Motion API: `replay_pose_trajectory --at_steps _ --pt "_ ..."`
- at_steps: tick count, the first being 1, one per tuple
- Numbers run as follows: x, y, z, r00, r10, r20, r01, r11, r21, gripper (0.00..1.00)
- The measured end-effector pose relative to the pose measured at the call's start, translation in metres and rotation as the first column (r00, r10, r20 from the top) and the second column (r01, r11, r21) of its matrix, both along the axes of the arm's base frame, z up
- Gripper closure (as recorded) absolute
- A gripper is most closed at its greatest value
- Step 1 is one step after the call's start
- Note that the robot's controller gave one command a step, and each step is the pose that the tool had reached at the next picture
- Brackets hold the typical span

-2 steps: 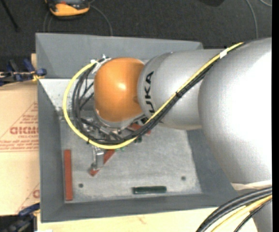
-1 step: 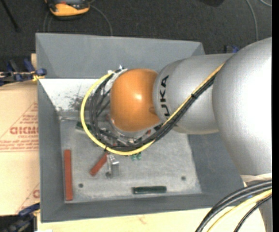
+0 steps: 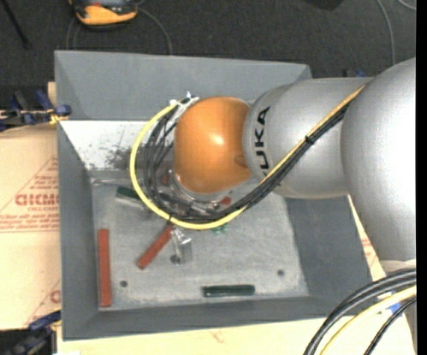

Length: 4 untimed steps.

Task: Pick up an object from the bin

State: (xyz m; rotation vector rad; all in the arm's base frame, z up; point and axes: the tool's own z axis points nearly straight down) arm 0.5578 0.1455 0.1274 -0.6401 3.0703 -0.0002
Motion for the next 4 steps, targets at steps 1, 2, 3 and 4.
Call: replay_pose_trajectory --at_steps 1,2,3,4 --pt "-0.005 -0.001 -0.056 0.993 0.121 -0.001 -0.121 0.993 0.001 0.0" --pt "-0.007 -0.022 -0.056 0.999 0.043 -0.004 -0.043 0.999 0.0 1.0" --pt "-0.007 -0.022 -0.056 0.999 0.042 -0.004 -0.042 0.999 0.0 1.0" --pt "-0.007 -0.022 -0.055 0.999 0.042 -0.004 -0.042 0.999 0.001 1.0"
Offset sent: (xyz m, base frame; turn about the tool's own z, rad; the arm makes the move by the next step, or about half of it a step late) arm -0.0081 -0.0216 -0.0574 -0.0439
